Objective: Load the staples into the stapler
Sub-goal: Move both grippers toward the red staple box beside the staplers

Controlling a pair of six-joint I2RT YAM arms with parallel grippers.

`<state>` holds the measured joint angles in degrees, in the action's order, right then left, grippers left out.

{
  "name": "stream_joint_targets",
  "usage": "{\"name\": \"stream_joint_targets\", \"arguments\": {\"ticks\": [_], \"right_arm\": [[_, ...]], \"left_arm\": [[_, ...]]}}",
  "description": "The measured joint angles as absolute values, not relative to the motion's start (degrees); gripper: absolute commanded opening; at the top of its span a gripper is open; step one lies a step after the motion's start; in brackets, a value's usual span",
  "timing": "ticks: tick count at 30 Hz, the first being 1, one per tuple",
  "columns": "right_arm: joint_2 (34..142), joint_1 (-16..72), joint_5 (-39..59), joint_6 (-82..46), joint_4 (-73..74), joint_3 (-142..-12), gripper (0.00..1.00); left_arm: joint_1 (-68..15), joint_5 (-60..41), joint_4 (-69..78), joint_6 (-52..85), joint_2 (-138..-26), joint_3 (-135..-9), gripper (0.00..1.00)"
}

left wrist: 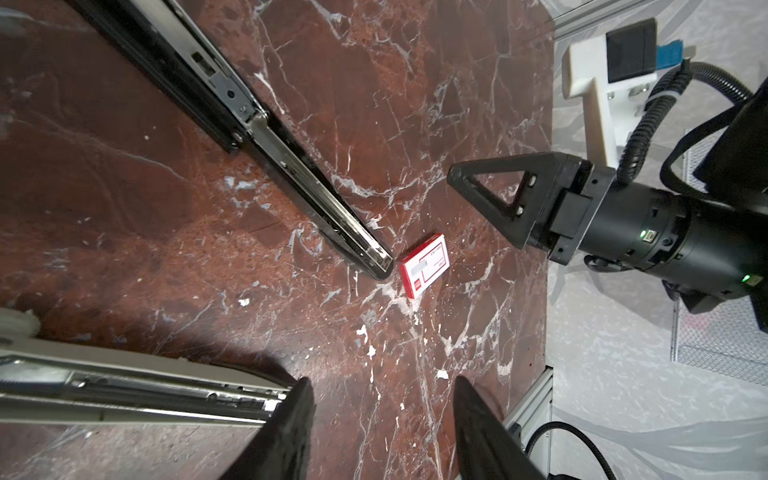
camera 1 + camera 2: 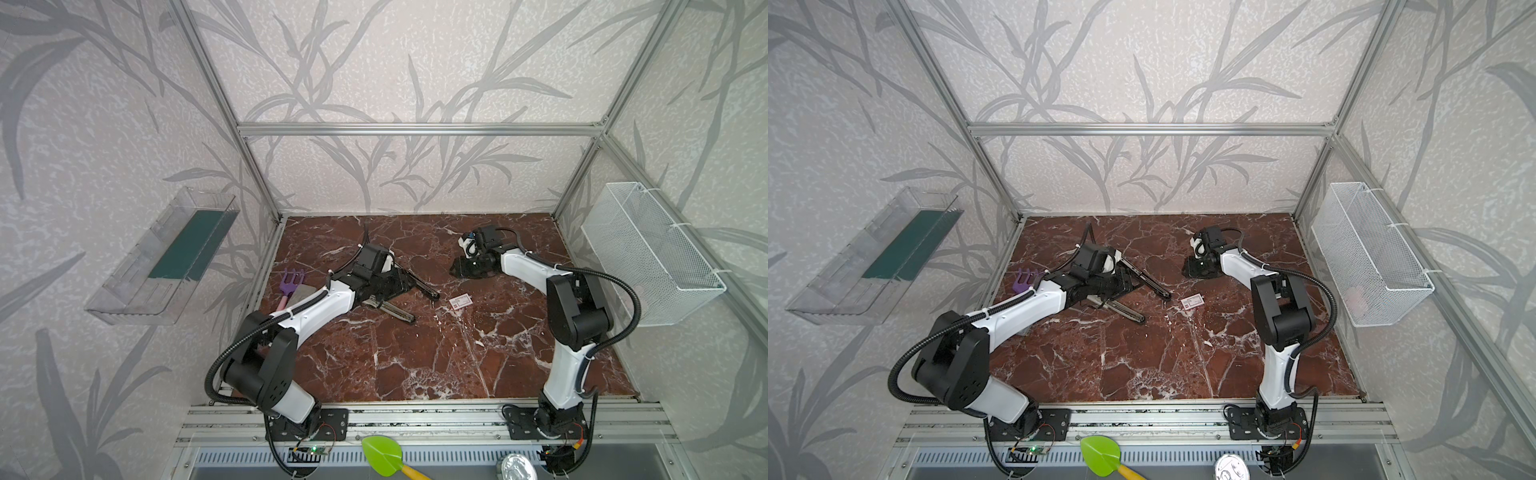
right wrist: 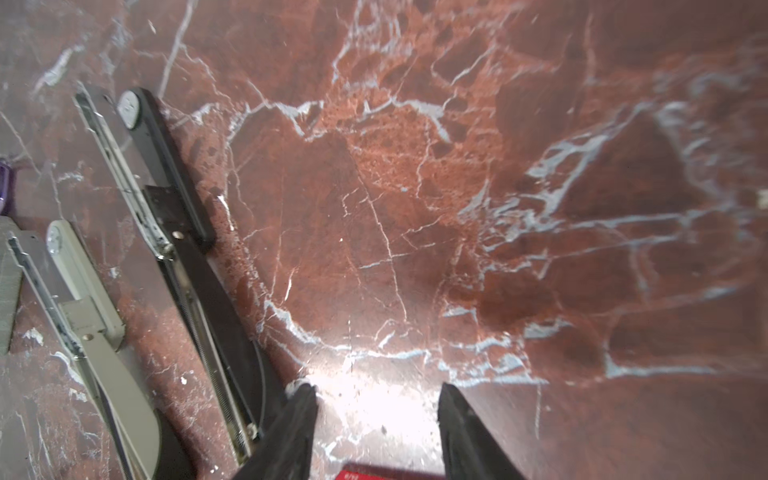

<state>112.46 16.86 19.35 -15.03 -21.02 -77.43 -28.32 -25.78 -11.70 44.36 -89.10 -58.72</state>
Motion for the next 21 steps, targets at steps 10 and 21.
{"name": "stream_joint_targets", "arguments": {"ticks": [10, 21], "right_arm": [[114.1, 16.9, 20.7, -15.0, -23.6, -76.4, 0.50], [110.1, 16.9, 21.6, -14.9, -25.3, -69.7, 0.49]], "left_arm": [[-31.1, -25.6, -18.0, 39.8, -93.6, -64.6, 0.53], [-34.1, -27.3, -23.2, 36.1, -100.5, -70.7, 0.52]]}}
